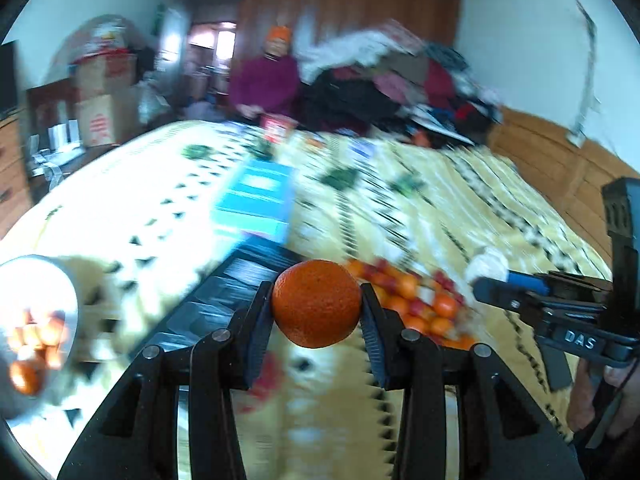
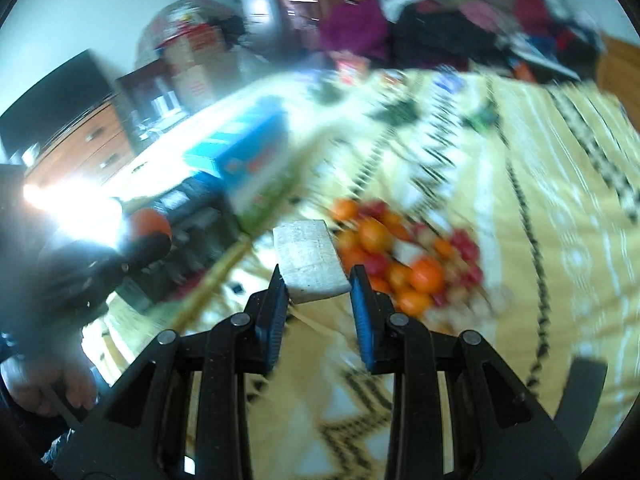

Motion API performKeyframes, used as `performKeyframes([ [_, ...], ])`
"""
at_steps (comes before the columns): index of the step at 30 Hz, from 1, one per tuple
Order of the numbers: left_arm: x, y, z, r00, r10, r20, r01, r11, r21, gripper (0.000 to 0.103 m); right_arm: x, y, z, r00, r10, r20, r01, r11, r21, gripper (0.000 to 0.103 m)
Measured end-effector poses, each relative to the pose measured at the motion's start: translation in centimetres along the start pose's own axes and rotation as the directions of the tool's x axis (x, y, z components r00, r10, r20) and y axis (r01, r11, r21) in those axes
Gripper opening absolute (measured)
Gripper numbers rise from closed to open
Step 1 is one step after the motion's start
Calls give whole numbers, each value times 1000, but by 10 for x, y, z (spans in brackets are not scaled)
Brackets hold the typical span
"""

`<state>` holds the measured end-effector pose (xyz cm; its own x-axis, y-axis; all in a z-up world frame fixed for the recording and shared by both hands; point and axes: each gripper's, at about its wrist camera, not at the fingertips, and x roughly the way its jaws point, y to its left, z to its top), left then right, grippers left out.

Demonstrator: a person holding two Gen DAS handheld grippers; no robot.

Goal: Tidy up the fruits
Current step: 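Carry the orange and beige block over the steel bowl with both tools, then open both tools to drop the orange and block into the bowl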

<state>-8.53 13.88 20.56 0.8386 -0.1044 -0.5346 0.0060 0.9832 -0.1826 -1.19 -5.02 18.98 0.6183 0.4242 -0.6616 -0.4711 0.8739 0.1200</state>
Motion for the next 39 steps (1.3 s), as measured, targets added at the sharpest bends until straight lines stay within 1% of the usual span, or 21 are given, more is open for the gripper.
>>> performKeyframes([
  [3, -27, 61, 14, 993, 106, 46, -102, 991, -83, 43, 13, 57, 28, 999, 50, 0, -50, 994, -93, 31],
  [5, -45, 99, 18, 984, 166, 69, -156, 978, -136, 43, 24, 93, 42, 997, 80, -8, -80, 985, -150, 31],
  [7, -58, 135, 18, 970, 231, 81, -213, 960, -183, 43, 38, 132, 54, 993, 111, -25, -114, 971, -212, 31],
  [9, -66, 168, 15, 957, 281, 75, -259, 940, -223, 43, 51, 171, 62, 990, 137, -46, -144, 953, -267, 31],
  [11, -73, 198, 9, 944, 323, 61, -297, 919, -260, 43, 61, 201, 67, 985, 161, -64, -173, 936, -306, 31],
  [14, -76, 228, -3, 933, 358, 31, -333, 893, -303, 43, 80, 247, 72, 975, 199, -97, -220, 911, -349, 31],
  [19, -79, 269, -24, 923, 383, -23, -364, 855, -369, 43, 111, 304, 67, 951, 249, -185, -303, 875, -378, 31],
  [23, -79, 293, -37, 921, 386, -56, -375, 837, -399, 43, 128, 330, 61, 930, 269, -250, -349, 860, -373, 31],
  [26, -76, 301, -45, 922, 379, -78, -377, 833, -405, 43, 143, 340, 55, 924, 254, -288, -352, 860, -371, 31],
  [33, -68, 317, -57, 924, 365, -116, -378, 821, -428, 43, 160, 359, 47, 918, 220, -330, -339, 866, -366, 31],
  [39, -61, 322, -59, 924, 356, -136, -380, 824, -421, 43, 168, 364, 44, 914, 212, -346, -337, 870, -359, 31],
])
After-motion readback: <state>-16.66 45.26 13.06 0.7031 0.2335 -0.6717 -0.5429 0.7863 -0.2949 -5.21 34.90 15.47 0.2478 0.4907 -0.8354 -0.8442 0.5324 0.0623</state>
